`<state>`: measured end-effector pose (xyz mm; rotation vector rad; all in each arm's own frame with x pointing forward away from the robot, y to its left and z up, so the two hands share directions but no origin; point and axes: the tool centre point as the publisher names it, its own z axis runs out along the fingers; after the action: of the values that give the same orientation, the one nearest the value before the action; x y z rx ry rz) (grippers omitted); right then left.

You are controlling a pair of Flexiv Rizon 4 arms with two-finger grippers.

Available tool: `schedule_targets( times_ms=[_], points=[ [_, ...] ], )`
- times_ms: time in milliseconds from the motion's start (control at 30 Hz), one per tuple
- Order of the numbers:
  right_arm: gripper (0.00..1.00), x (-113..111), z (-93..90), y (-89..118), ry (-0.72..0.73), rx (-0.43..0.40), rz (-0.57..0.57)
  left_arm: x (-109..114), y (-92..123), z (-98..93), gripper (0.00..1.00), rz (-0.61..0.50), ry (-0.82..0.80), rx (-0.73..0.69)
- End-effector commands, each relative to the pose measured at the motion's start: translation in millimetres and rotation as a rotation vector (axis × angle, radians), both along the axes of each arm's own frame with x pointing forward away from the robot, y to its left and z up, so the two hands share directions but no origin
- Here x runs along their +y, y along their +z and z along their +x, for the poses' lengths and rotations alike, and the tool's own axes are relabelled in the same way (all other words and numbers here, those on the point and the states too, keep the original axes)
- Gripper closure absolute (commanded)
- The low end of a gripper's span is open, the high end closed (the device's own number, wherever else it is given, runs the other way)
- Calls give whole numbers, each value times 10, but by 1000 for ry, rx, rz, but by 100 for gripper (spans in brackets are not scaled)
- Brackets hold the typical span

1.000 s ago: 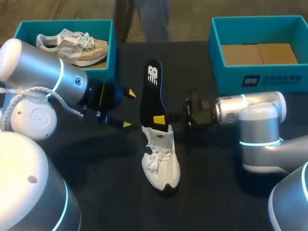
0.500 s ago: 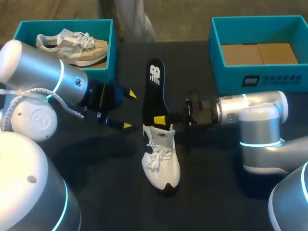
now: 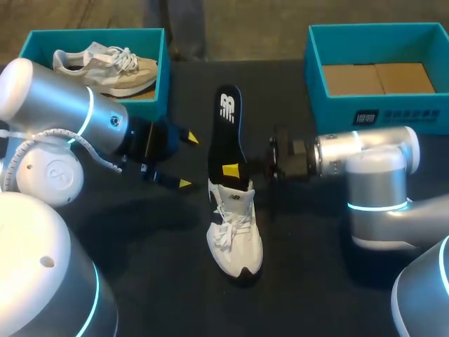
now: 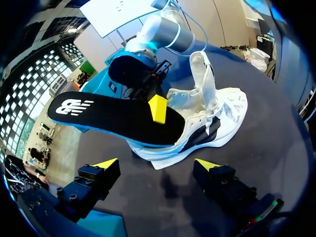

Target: Take the shoe out of the shoebox, open the shoe tongue, remove and reinsert the insole, then place the shoe into the shoebox

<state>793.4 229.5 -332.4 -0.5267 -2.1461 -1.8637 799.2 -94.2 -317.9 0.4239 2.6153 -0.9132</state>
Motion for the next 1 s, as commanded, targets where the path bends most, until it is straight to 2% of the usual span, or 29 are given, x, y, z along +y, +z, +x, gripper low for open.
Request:
schedule_targets(
  times_ms=[33, 133, 200, 233, 500, 1000],
  points=[
    [81, -4, 37, 69, 5, -1, -12, -36, -9, -25, 0, 6, 1, -3],
    [83, 1, 71, 76, 15, -1, -10, -61, -19, -28, 0, 11, 8, -12],
    [91, 10, 85, 65, 21, 4, -10, -87, -13, -22, 0, 10, 13, -16],
    [100, 13, 90, 54, 24, 8, -10, -96, -6, -19, 0, 10, 15, -19],
    [100, 20, 78, -52, 39, 42, -9, -116, 26, 18, 0, 19, 20, -26],
    [100, 65, -136, -195, 40, 110, -10, -79, 24, 12, 0, 29, 19, -27]
  ],
)
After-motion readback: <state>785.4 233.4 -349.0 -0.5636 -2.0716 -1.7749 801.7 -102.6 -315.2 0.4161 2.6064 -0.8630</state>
